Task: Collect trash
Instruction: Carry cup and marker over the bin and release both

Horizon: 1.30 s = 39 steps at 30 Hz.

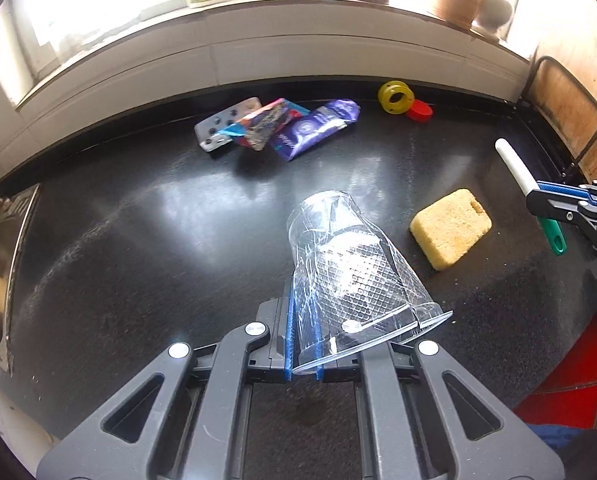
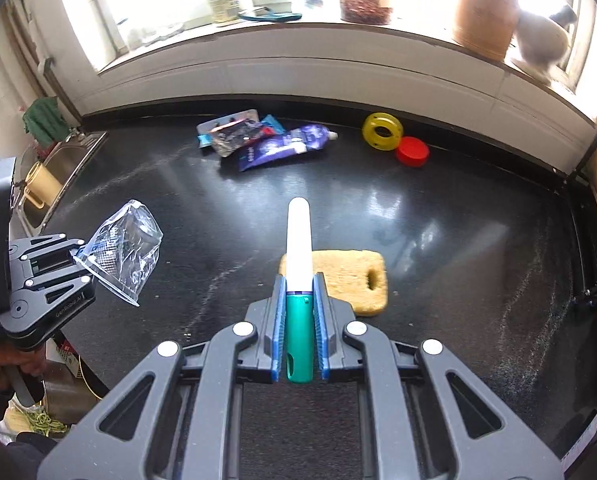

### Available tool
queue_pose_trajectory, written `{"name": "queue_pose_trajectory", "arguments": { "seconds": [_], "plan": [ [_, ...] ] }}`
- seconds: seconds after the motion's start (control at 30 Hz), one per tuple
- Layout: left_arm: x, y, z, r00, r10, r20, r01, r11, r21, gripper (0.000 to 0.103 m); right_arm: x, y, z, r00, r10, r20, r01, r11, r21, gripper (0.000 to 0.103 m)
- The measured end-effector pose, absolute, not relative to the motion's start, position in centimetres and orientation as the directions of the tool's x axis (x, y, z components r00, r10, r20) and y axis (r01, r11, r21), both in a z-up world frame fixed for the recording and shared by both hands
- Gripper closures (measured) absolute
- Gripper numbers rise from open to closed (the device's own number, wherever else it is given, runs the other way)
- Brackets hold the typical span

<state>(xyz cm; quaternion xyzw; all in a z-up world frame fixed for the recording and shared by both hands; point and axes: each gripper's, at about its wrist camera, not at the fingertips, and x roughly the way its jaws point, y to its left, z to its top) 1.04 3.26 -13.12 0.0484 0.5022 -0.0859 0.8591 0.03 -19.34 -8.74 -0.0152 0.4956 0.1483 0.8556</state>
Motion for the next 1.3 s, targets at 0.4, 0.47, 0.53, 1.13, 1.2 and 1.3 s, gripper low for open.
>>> {"name": "queue_pose_trajectory", "arguments": {
  "seconds": [0.4, 0.47, 0.53, 1.13, 1.2, 1.3],
  "plan": [
    [-7.1, 16.1, -11.5, 0.507, 0.095, -0.856, -0.142, 0.990, 0.026, 0.096, -1.6, -5.3, -7.6, 0.372, 0.427, -0.824, -0.543, 0.820, 0.180, 0.089],
    [-9.5, 18.6, -11.8, 0.489, 0.141, -0.861, -0.216, 0.976, 0.037, 0.096, -2.5, -1.6, -7.9, 0.318, 0.466, -0.826, -0.610, 0.768, 0.198, 0.089],
    [-12.2, 21.3, -12.4, 0.460, 0.174, -0.871, -0.300, 0.954, 0.033, 0.096, -3.8, 2.2, -8.4, 0.258, 0.493, -0.831, -0.674, 0.708, 0.211, 0.089],
    [-29.7, 36.0, -22.1, 0.220, 0.195, -0.956, -0.680, 0.734, -0.007, 0.096, -17.4, 27.4, -16.7, -0.204, 0.430, -0.880, -0.886, 0.300, 0.352, 0.089],
    [-30.2, 37.1, -23.1, 0.218, 0.172, -0.961, -0.688, 0.725, -0.026, 0.096, -18.2, 28.7, -18.1, -0.219, 0.400, -0.890, -0.886, 0.301, 0.353, 0.089],
    [-30.5, 38.0, -24.4, 0.210, 0.135, -0.968, -0.704, 0.708, -0.054, 0.096, -18.4, 30.3, -19.6, -0.233, 0.370, -0.899, -0.880, 0.314, 0.357, 0.089]
  ]
}}
